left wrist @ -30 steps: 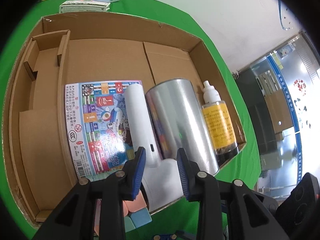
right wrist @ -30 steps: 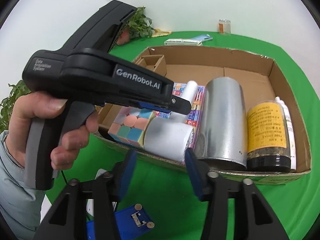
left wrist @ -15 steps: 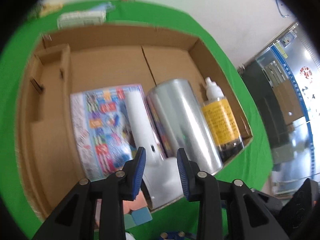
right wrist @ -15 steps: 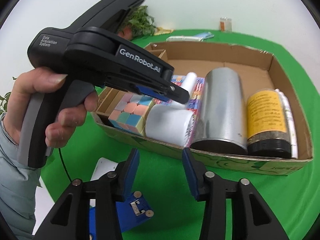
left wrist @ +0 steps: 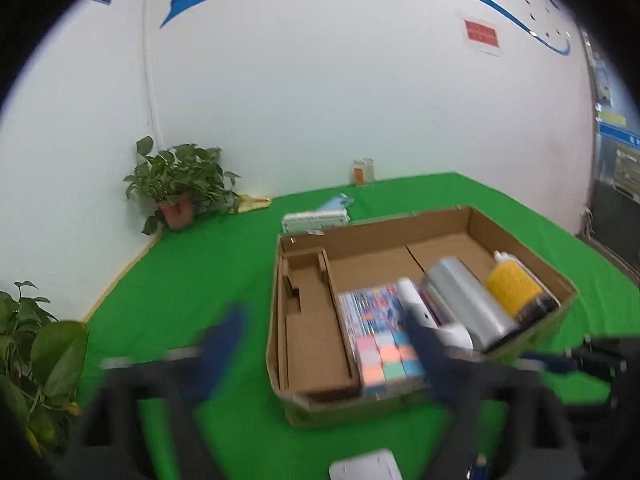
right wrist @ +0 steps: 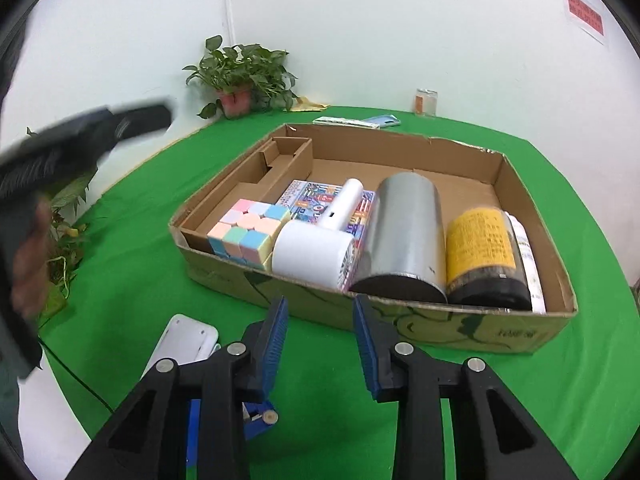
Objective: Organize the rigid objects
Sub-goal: 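Withdraw both grippers toward the blue stapler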
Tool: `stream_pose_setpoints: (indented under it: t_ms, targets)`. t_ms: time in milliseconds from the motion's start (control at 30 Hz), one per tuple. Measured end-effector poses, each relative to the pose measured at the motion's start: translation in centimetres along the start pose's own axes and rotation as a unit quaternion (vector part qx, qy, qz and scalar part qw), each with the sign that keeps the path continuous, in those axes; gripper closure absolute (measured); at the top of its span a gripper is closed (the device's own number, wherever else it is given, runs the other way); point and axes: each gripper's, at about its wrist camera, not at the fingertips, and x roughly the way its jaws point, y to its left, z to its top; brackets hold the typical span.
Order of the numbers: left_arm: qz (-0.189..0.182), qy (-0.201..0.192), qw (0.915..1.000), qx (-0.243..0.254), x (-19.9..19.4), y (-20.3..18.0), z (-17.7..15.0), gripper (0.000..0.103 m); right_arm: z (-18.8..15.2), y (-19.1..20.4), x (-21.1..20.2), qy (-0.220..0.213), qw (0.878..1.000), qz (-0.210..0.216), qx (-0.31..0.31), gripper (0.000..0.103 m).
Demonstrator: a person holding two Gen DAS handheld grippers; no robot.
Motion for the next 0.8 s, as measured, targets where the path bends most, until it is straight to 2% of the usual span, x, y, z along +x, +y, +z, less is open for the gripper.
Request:
stream_pose_setpoints:
  t_ms: [33,67,100,133,167,200,233,267,333,367,467,533,633,700,800]
  targets:
    - [-0.005,0.018,0.9998,-0.004,-0.1,0.0,-0.6,0.1,-0.3,0.0,-0.2,-0.005,1.0,0.004,0.003,0.06]
    - [-0.015,0.028,0.9993,-0.02,-0.3,0.2,-1.1,0.1,-0.5,0.1,-0.5,-0.008,1.0,0.003,0.004,0.05]
    - [-0.034,0.033,0.998,-0.042,-0.6,0.4,-1.6,0.1,-0.9,0.1,-0.8,-0.014,1.0,0.002,0.008,0.022]
    - [-0.048,0.035,0.9966,-0.058,-0.9,0.6,-1.8,0.077,-1.2,0.0,-1.2,-0.02,1.0,0.003,0.012,0.006]
    - [-0.055,0.042,0.995,-0.071,-1.0,0.9,-2.1,0.054,-1.5,-0.1,-1.7,-0.028,0.999,0.0,0.018,0.005]
    - [-0.052,0.053,0.9938,-0.083,-1.2,1.2,-2.5,0.009,-1.9,-0.1,-2.3,-0.033,0.999,-0.005,0.019,0.005]
    - [-0.04,0.056,0.9932,-0.094,-1.4,1.4,-3.0,0.001,-2.2,-0.2,-2.8,-0.033,0.999,-0.006,0.017,0.005]
    - [-0.041,0.052,0.9922,-0.106,-1.9,1.6,-3.7,0.001,-2.6,-0.2,-3.1,-0.033,0.999,-0.007,0.015,0.005]
    - [-0.075,0.08,0.9885,-0.104,-1.8,1.2,-4.5,0.001,-3.5,-0.4,-3.9,-0.033,0.999,-0.01,0.019,0.005]
    - [-0.102,0.108,0.9836,-0.102,-1.6,0.9,-5.3,0.001,-3.9,-0.6,-4.3,-0.032,0.999,-0.009,0.02,0.005]
    - [-0.136,0.162,0.9717,-0.104,-1.2,0.0,-7.5,0.001,-5.6,-0.9,-5.5,-0.029,0.999,-0.003,0.02,0.005]
    - [-0.144,0.187,0.9657,-0.108,-1.1,-0.7,-8.8,0.001,-6.8,-1.1,-6.0,-0.023,1.0,0.002,0.017,0.005]
    - [-0.165,0.222,0.9511,-0.136,-1.0,-0.9,-10.9,0.003,-8.8,-1.6,-6.5,-0.009,1.0,0.018,0.016,0.005]
    - [-0.192,0.242,0.9386,-0.154,-1.2,-1.5,-12.0,0.01,-10.3,-1.8,-6.8,0.001,0.999,0.04,0.014,0.005]
    - [-0.205,0.27,0.9288,-0.15,-1.2,-3.1,-13.1,0.021,-12.5,-2.0,-7.1,0.017,0.997,0.075,0.002,0.005]
